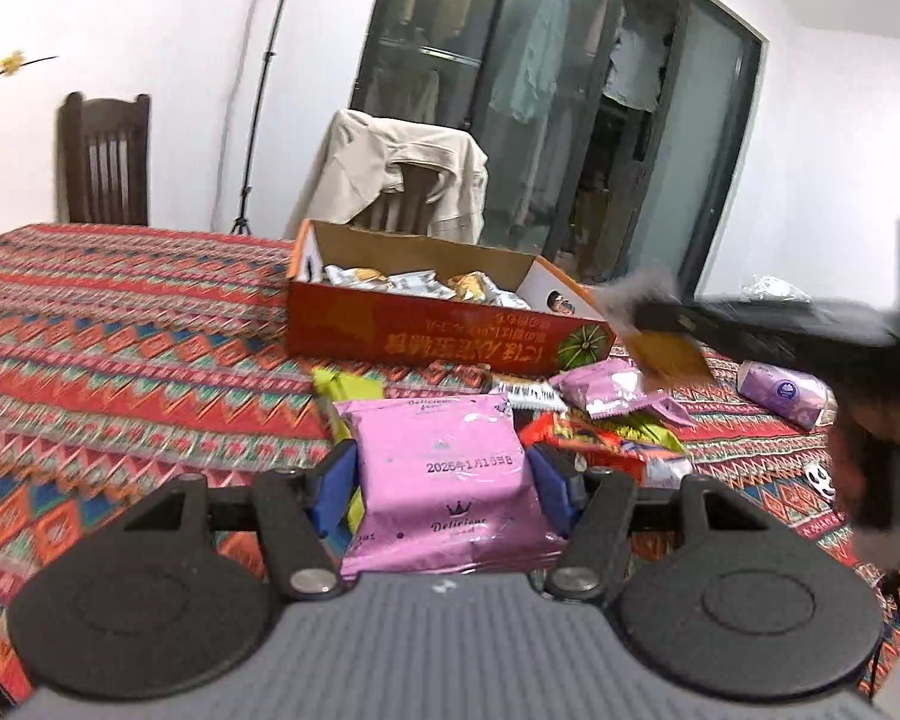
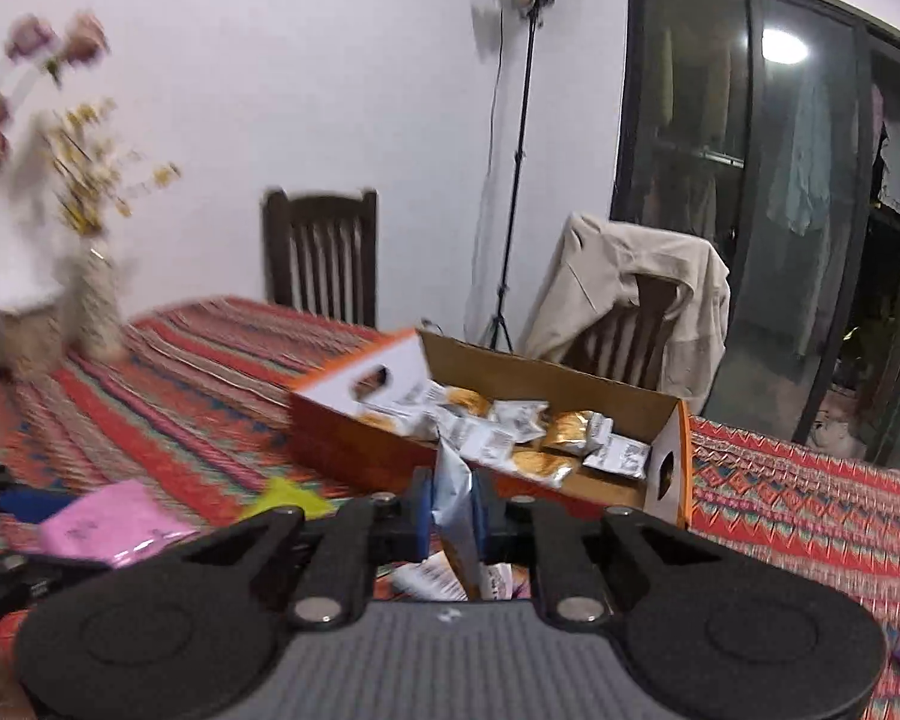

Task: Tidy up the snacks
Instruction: 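Grasp a pink packet with the left tool while the right tool grasps a white packet, then carry both packets into the orange box and open both tools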

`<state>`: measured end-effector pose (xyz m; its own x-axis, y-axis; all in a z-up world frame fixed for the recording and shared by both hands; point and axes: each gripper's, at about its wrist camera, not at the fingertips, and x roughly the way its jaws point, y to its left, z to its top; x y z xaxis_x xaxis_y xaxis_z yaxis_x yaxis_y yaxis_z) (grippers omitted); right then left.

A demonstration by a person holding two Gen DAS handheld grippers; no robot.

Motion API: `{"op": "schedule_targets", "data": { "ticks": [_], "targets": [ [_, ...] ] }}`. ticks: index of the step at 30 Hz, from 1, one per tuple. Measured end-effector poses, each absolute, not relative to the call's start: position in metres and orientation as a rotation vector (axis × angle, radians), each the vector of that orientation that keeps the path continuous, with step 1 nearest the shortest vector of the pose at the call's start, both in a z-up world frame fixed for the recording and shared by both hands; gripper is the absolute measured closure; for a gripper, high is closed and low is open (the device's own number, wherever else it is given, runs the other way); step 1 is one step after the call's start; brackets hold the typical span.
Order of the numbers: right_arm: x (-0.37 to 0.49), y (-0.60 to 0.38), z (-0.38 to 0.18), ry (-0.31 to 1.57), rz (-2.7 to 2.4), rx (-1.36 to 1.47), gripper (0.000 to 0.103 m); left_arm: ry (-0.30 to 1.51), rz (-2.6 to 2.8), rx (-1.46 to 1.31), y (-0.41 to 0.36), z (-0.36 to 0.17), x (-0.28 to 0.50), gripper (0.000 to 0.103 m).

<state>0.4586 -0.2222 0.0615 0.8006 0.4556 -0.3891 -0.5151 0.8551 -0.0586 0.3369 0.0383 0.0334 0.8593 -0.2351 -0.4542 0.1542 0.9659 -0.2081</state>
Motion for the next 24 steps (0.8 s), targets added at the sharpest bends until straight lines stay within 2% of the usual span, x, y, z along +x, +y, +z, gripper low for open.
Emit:
{"op": "schedule_targets", "data": {
  "ticks": [11, 24],
  "targets": [
    [0.331, -0.257, 0.027, 0.483, 0.582, -0.029, 0.090, 0.515, -0.206, -0.162, 0.025, 0.030, 0.281, 0.040],
    [0.295, -0.283, 0.017, 0.481, 0.556, 0.014, 0.090, 0.510, -0.225, -0.124, 0.007, 0.031, 0.279, 0.040]
  ]
}}
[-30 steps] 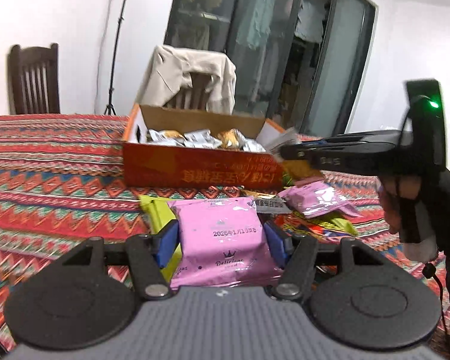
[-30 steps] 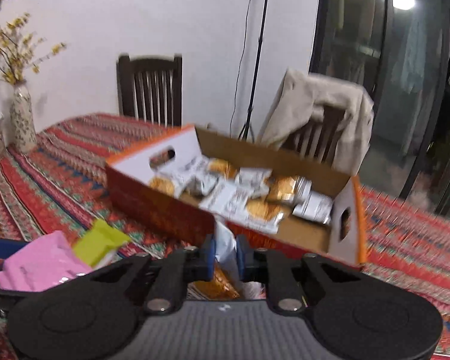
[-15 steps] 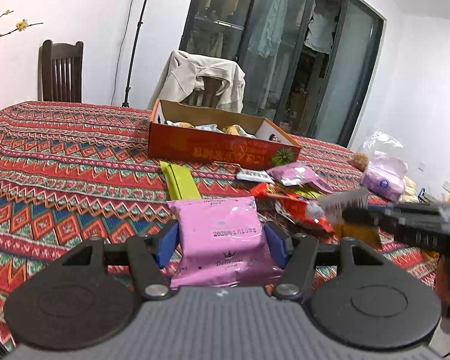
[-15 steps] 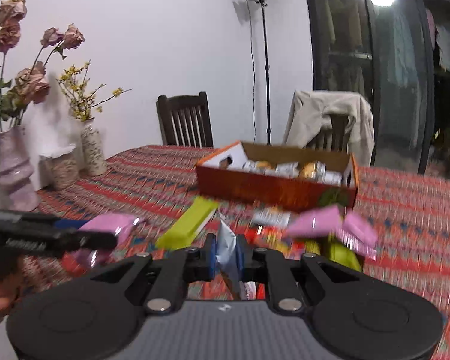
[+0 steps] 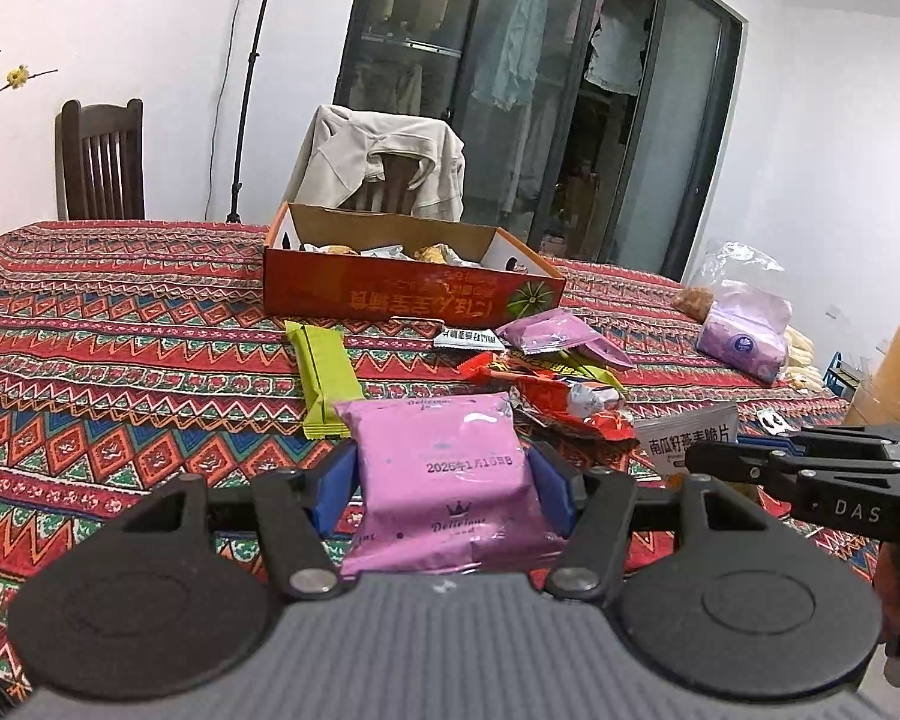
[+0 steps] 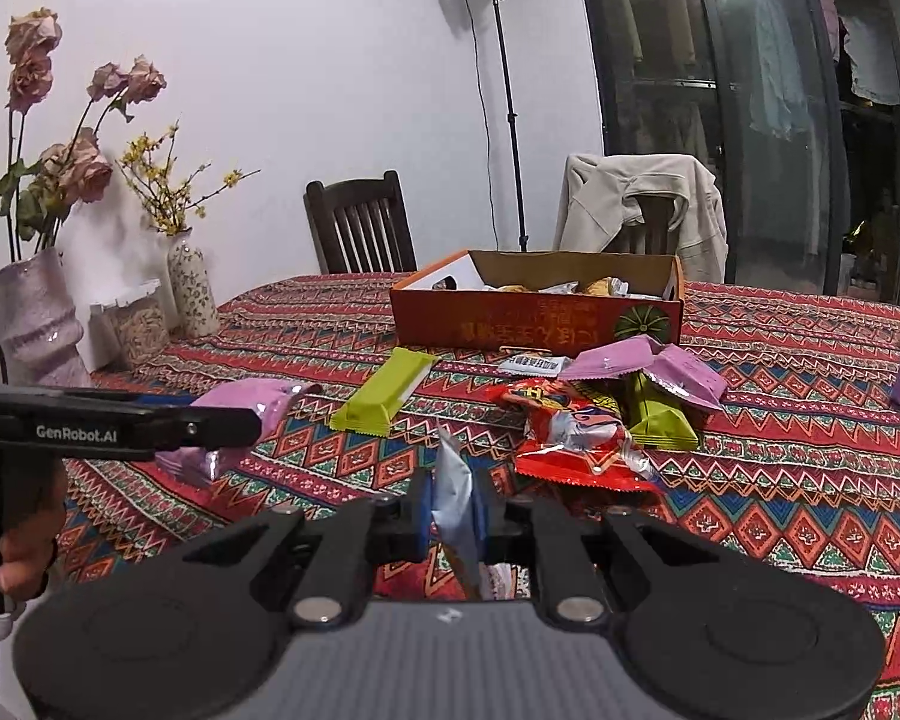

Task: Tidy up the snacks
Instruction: 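Carry both packets into the orange box and open both tools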

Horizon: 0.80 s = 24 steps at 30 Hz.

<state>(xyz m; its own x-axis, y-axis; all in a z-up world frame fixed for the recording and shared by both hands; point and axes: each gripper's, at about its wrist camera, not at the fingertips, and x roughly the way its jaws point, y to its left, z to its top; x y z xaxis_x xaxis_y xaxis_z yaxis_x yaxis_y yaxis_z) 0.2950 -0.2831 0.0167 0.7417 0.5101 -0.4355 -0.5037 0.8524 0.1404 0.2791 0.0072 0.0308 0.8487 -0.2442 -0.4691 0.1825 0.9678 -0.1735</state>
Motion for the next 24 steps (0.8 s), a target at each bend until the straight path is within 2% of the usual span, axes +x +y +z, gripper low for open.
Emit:
{"op": "schedule_targets", "data": {
  "ticks": [7, 13, 19, 24],
  "targets": [
    [0.315, -0.286, 0.018, 0.477, 0.556, 0.030, 0.090, 0.513, -0.254, -0.142, 0.010, 0.033, 0.310, 0.040],
    [0.353, -0.285, 0.032, 0.444, 0.554, -0.001, 0.090, 0.467, -0.289, -0.149, 0.015, 0.057, 0.365, 0.040],
    [0.431, -0.285, 0.075, 0.362, 0.566, -0.040, 0.090, 0.453, -0.295, -0.147, 0.017, 0.082, 0.456, 0.040],
    [0.529, -0.281, 0.096, 0.395, 0.579, -0.027, 0.090, 0.521, -0.273, -0.154, 0.016, 0.083, 0.549, 0.040]
  ]
}}
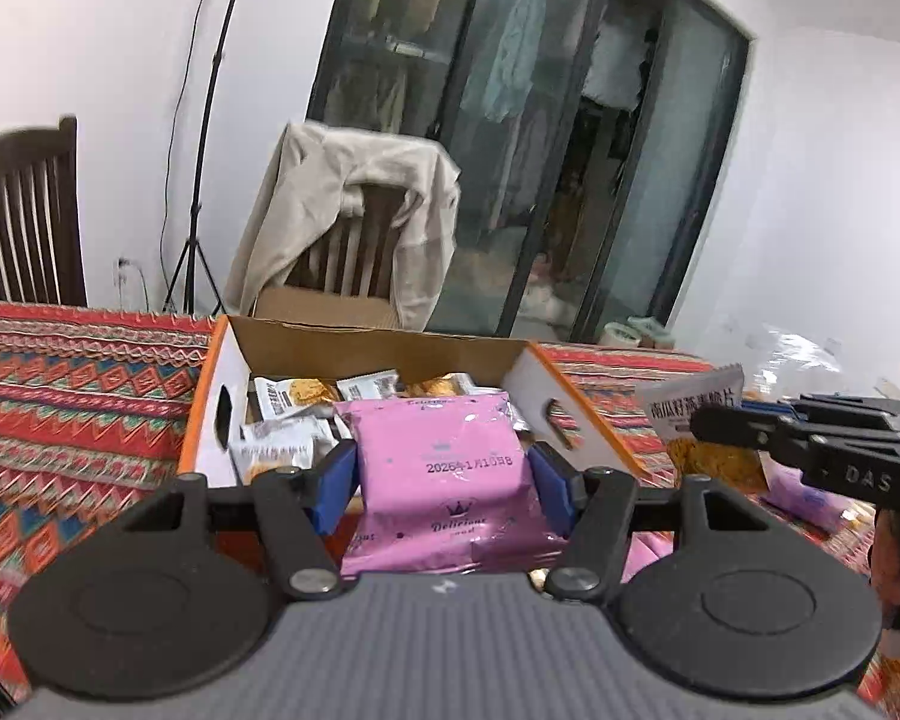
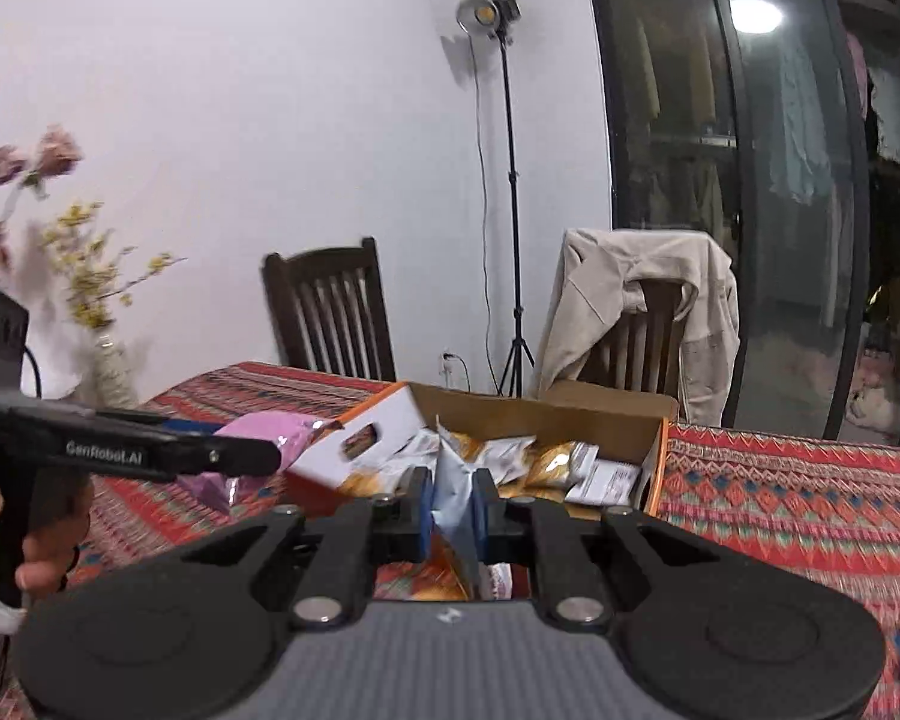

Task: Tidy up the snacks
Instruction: 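Carry both packets into the orange box and open both tools, then withdraw both tools from the box and approach the green bar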

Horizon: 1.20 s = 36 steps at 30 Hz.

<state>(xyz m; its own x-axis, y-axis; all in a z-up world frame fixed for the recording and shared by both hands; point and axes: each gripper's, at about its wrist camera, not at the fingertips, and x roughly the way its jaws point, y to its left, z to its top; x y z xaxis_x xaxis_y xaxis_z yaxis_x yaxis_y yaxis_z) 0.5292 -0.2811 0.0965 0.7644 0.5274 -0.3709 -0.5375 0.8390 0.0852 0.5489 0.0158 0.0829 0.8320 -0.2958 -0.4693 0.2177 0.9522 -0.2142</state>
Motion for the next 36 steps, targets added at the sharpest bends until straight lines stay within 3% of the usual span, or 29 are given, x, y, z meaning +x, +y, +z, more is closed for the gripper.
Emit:
{"op": "schedule_targets", "data": {
  "ticks": [8, 14, 16, 17, 18, 19, 33, 34, 36],
  "targets": [
    [0.687, -0.248, 0.055, 0.592, 0.383, -0.137, 0.090, 0.624, -0.169, -0.008, -0.005, 0.035, 0.648, 0.040],
    [0.735, -0.206, 0.011, 0.672, 0.258, -0.319, 0.088, 0.664, -0.154, 0.016, -0.012, 0.009, 0.671, 0.039],
    [0.743, -0.198, 0.002, 0.680, 0.233, -0.333, 0.082, 0.673, -0.147, 0.005, -0.011, 0.006, 0.675, 0.038],
    [0.746, -0.194, -0.001, 0.686, 0.241, -0.321, 0.069, 0.679, -0.162, 0.001, -0.010, 0.006, 0.675, 0.033],
    [0.745, -0.198, -0.006, 0.694, 0.261, -0.299, 0.055, 0.678, -0.177, -0.002, -0.009, 0.008, 0.674, 0.031],
    [0.744, -0.199, -0.007, 0.698, 0.274, -0.278, 0.051, 0.673, -0.190, -0.003, -0.007, 0.008, 0.673, 0.028],
    [0.662, -0.230, 0.078, 0.542, 0.340, -0.214, 0.047, 0.596, -0.218, -0.003, 0.029, 0.069, 0.585, 0.021],
    [0.649, -0.234, 0.085, 0.528, 0.344, -0.217, 0.046, 0.580, -0.226, 0.001, 0.032, 0.073, 0.568, 0.021],
    [0.623, -0.243, 0.098, 0.500, 0.352, -0.207, 0.035, 0.548, -0.248, -0.003, 0.037, 0.079, 0.534, 0.020]
  ]
}}
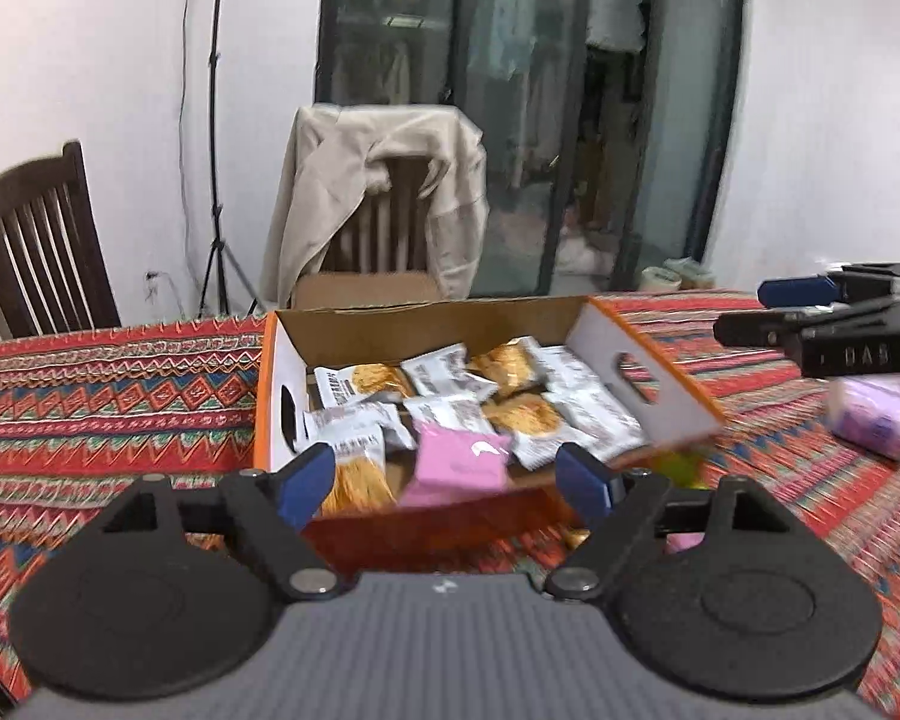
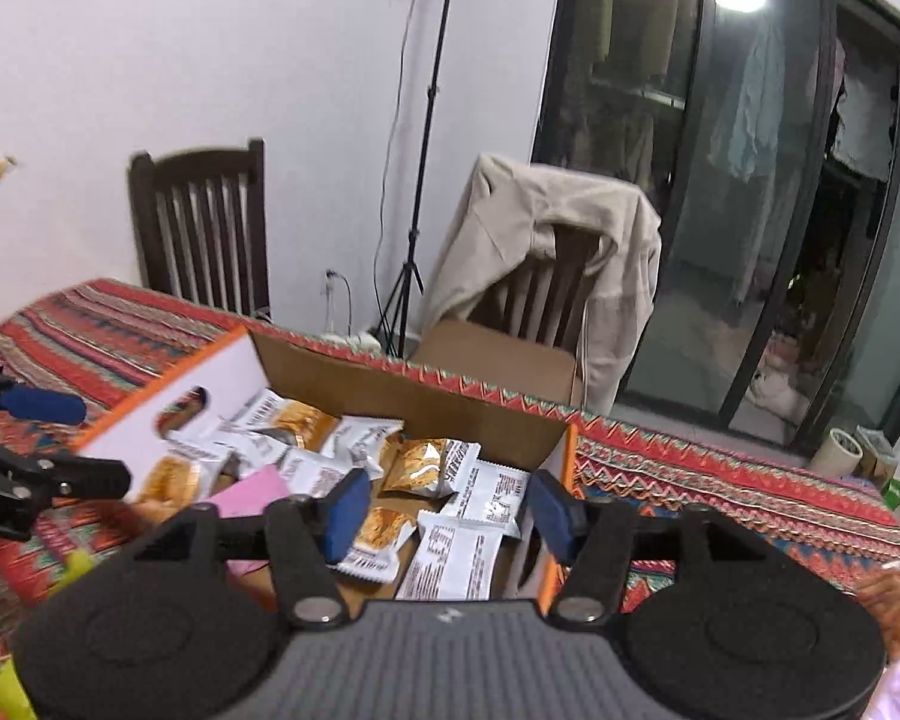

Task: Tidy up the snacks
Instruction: 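Withdraw both tools from the box and approach the green bar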

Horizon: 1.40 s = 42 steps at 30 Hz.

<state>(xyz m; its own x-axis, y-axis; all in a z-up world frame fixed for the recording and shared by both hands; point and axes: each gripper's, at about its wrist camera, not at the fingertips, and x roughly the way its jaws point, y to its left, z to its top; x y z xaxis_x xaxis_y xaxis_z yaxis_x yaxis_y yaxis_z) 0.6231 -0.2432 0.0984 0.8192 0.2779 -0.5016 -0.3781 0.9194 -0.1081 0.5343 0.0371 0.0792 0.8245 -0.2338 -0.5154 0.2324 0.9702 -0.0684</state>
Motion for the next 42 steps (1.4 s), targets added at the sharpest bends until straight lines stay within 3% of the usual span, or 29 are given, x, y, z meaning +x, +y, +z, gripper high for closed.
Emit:
{"op": "schedule_targets", "data": {
  "ticks": [4, 8, 16, 21, 33, 42],
  "targets": [
    [0.561, -0.261, 0.116, 0.442, 0.366, -0.189, 0.033, 0.489, -0.249, 0.000, 0.042, 0.087, 0.460, 0.019],
    [0.490, -0.282, 0.120, 0.379, 0.395, -0.139, 0.020, 0.439, -0.239, 0.019, 0.040, 0.088, 0.394, 0.016],
    [0.366, -0.304, 0.089, 0.344, 0.421, -0.081, 0.020, 0.395, -0.188, 0.013, 0.031, 0.082, 0.288, 0.013],
    [0.303, -0.309, 0.065, 0.356, 0.405, -0.082, 0.014, 0.400, -0.160, -0.024, 0.024, 0.070, 0.242, 0.012],
    [0.231, -0.317, 0.004, 0.454, 0.349, -0.075, 0.013, 0.498, -0.129, -0.038, 0.013, 0.031, 0.203, 0.012],
    [0.234, -0.314, 0.003, 0.452, 0.355, -0.070, 0.013, 0.499, -0.132, -0.033, 0.014, 0.031, 0.215, 0.012]
  ]
}}
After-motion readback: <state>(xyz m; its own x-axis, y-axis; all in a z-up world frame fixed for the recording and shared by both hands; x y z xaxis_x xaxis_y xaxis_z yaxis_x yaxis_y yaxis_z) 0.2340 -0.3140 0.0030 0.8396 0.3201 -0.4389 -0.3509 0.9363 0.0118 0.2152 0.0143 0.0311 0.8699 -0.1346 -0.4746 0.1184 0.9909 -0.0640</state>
